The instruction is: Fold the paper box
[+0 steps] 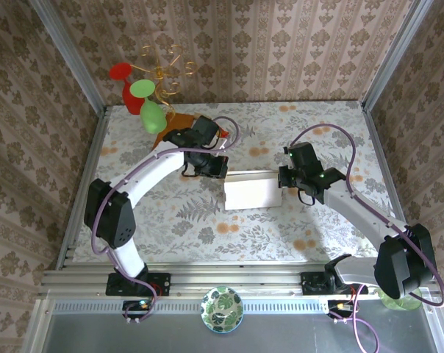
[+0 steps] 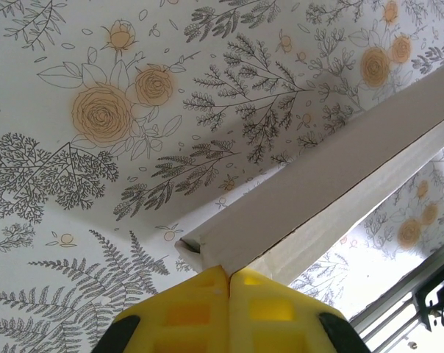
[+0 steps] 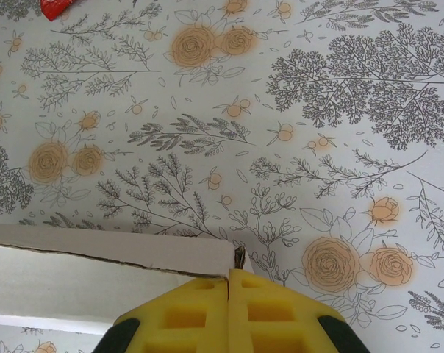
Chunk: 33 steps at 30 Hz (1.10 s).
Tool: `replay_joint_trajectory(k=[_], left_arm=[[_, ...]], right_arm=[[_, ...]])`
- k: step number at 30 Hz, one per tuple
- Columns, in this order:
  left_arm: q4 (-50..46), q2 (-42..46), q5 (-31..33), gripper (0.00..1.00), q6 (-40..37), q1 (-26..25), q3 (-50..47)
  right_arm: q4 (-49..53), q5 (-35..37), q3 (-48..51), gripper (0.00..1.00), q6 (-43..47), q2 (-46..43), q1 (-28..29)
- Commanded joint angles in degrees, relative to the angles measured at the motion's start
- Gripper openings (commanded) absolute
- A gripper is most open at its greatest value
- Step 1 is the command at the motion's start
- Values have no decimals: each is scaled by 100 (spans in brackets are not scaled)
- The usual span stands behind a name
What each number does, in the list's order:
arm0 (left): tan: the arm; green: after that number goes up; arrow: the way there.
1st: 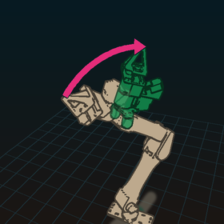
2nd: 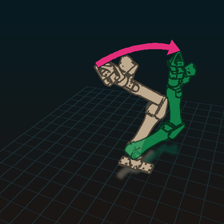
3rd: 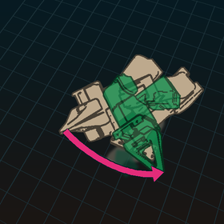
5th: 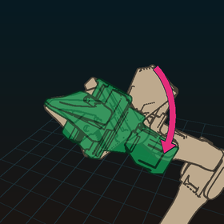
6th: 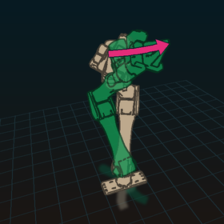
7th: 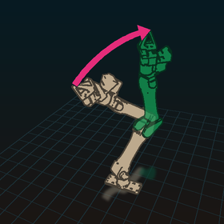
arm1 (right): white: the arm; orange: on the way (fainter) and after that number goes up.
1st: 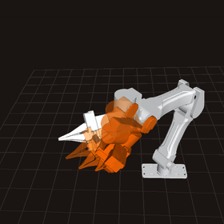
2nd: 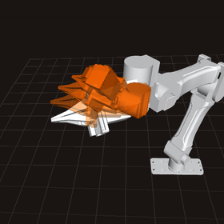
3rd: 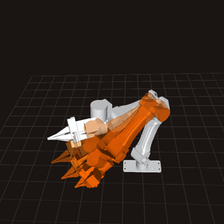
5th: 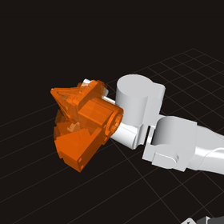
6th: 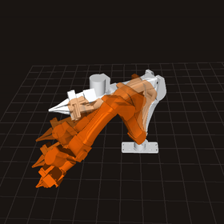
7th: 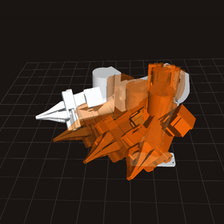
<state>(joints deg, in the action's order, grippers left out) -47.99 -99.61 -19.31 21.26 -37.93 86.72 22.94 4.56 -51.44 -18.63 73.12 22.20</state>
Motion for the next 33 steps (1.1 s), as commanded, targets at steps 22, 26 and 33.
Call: replay_joint_trajectory(k=[22, 26, 33], left_arm=[[-628, -397, -391, 0, 1036, 194, 878], [-758, -486, -545, 0, 1065, 274, 1014], [-920, -625, -801, 0, 1188, 386, 1167]], right_arm=[[321, 228, 198, 0, -202, -167, 145], [318, 257, 207, 0, -199, -183, 145], [318, 256, 213, 0, -211, -222, 145]])
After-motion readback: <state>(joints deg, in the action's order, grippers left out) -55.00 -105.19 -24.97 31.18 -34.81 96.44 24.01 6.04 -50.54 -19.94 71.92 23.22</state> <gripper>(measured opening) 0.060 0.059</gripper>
